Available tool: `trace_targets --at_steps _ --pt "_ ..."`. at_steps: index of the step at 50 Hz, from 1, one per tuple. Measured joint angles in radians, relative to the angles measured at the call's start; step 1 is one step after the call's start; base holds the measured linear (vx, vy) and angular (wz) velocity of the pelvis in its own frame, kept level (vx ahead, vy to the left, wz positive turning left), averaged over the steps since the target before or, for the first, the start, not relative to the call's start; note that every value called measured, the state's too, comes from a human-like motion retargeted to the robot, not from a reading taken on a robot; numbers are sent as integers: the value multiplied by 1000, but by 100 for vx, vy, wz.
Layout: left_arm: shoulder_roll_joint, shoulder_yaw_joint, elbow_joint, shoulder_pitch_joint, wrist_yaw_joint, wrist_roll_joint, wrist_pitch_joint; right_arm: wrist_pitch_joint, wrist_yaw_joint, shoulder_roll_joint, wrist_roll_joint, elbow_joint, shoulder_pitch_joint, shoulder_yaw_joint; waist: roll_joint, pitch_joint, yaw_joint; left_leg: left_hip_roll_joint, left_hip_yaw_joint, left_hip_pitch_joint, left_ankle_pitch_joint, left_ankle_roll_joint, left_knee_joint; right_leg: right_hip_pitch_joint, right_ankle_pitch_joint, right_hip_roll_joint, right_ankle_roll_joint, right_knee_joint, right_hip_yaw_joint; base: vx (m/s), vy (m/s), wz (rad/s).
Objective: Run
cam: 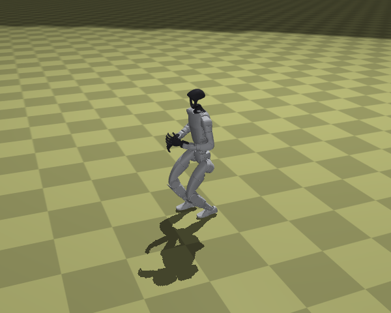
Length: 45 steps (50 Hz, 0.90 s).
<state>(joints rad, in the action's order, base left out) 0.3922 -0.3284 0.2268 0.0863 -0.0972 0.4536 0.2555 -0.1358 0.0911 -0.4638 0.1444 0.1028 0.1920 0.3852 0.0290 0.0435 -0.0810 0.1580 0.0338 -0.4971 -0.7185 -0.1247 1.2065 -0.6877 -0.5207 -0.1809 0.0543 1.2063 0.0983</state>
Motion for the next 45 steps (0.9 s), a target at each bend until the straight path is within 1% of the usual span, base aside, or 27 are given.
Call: trace_targets --at_steps 2,4,5,8,10,12,13,15,17,19,20,21,23,25,26,28,30,32,33,35,37,38,39,40,42,43,45 --pt "13 -27 11 40 -6 -8 13 -1 -6 -5 7 -18 31 -9 29 -19 3 -25 -41 11 11 25 -3 -28 47 87 33 -95 -36 52 -22 210" --pt "24 -48 19 57 -13 -6 23 -7 -19 -8 16 -26 57 -21 49 -37 6 -53 -62 27 29 45 0 -39 93 142 53 -140 -51 51 -24 206" --pt "29 -56 22 58 -18 -1 27 -11 -28 -7 21 -28 70 -27 56 -45 7 -67 -68 37 42 54 5 -40 118 161 60 -147 -53 51 -25 201" --pt "40 -64 21 15 -30 14 35 -30 -58 -1 42 -15 93 -44 69 -64 17 -95 -76 54 130 104 53 -21 179 191 64 -135 -28 50 -27 187" --pt "46 -61 13 -29 -37 19 37 -44 -76 3 56 2 96 -50 77 -72 31 -119 -68 50 193 134 122 -1 190 206 56 -123 -3 49 -28 176" --pt "51 -46 5 -80 -41 30 33 -58 -93 -1 66 29 83 -53 80 -75 50 -151 -50 38 232 146 216 28 149 210 33 -100 28 49 -28 167" --pt "54 -37 0 -107 -41 35 29 -65 -102 -5 67 44 71 -55 79 -77 63 -167 -40 28 240 148 271 40 110 208 14 -78 44 49 -27 151" --pt "55 -18 -15 -166 -35 34 20 -79 -121 -11 57 72 43 -56 75 -84 99 -203 -22 1 235 145 392 57 -7 199 -36 -10 72 50 -25 132" --pt "53 14 -38 -223 -24 28 7 -91 -153 -24 39 88 -14 -58 69 -76 131 -227 -17 -42 221 133 493 83 -146 189 -87 46 94 52 -23 128" --pt "46 58 -66 -272 -22 28 -9 -103 -185 -33 24 82 -98 -54 56 -56 151 -240 -5 -100 202 103 541 125 -224 173 -101 65 112 54 -20 121" --pt "39 77 -80 -302 -25 27 -15 -108 -195 -33 17 79 -133 -51 49 -52 165 -245 5 -132 189 87 548 145 -248 167 -102 69 120 56 -16 92" --pt "33 95 -84 -333 -32 31 -16 -111 -200 -27 19 81 -156 -48 41 -55 179 -243 20 -165 179 72 523 169 -245 162 -91 57 122 58 -14 80" --pt "29 124 -81 -395 -44 40 -12 -119 -200 -12 35 93 -180 -44 21 -65 206 -227 53 -221 169 52 432 222 -204 158 -53 24 108 61 -11 73" --pt "33 147 -62 -450 -55 50 3 -127 -190 6 69 114 -174 -41 -2 -85 230 -200 92 -256 179 53 279 278 -118 144 -8 -24 104 63 -8 72" --pt "35 155 -53 -470 -58 48 13 -131 -180 13 86 124 -161 -37 -14 -100 236 -181 114 -262 200 65 180 303 -45 127 18 -46 113 64 -7 82" --pt "38 170 -34 -503 -65 42 28 -140 -157 23 112 142 -133 -28 -38 -133 237 -132 159 -265 269 100 -37 343 78 84 58 -79 140 64 -6 108" --pt "37 179 -15 -519 -73 39 36 -140 -130 22 124 159 -101 -23 -65 -171 219 -62 207 -248 362 138 -266 364 164 25 90 -80 172 61 -7 143" --pt "32 182 3 -513 -69 38 40 -138 -110 19 128 175 -73 -22 -87 -196 194 0 245 -226 422 140 -389 373 185 -33 98 -13 195 55 -10 142" --pt "31 181 12 -508 -65 36 43 -140 -104 21 129 179 -60 -19 -92 -203 185 9 257 -239 414 125 -358 376 171 -52 91 43 203 51 -15 118" --pt "29 175 34 -495 -58 26 51 -143 -95 29 124 181 -33 -10 -109 -216 159 25 271 -265 338 57 -245 376 110 -99 65 178 205 50 -17 100" --pt "53 183 51 -439 -34 3 55 -143 -88 33 121 165 -20 -11 -120 -201 140 35 253 -269 195 -33 -108 360 52 -126 40 311 175 49 -18 80" --pt "61 182 54 -404 -22 -19 56 -140 -88 40 113 142 -13 -10 -124 -187 130 43 237 -272 132 -67 -43 343 29 -135 27 372 154 45 -19 83" --pt "67 175 53 -359 -8 -42 55 -135 -89 48 107 108 -9 -8 -125 -173 121 52 217 -268 92 -84 1 317 9 -137 11 416 130 42 -19 88" --pt "71 164 49 -308 8 -65 53 -131 -90 57 102 69 -8 -5 -124 -157 114 61 195 -261 63 -93 35 285 -10 -137 -6 452 106 39 -19 100" --pt "65 127 44 -201 27 -79 48 -126 -90 67 109 -12 -3 0 -117 -140 92 85 141 -228 46 -85 41 208 -49 -123 -35 456 57 36 -20 128" --pt "62 110 51 -161 28 -80 47 -123 -90 67 117 -39 10 2 -111 -139 77 98 110 -209 48 -74 33 169 -66 -109 -42 438 32 32 -21 169" --pt "59 75 72 -92 22 -80 52 -113 -86 64 140 -77 41 4 -96 -139 43 119 49 -166 72 -44 7 102 -83 -52 -36 361 -27 29 -22 213"
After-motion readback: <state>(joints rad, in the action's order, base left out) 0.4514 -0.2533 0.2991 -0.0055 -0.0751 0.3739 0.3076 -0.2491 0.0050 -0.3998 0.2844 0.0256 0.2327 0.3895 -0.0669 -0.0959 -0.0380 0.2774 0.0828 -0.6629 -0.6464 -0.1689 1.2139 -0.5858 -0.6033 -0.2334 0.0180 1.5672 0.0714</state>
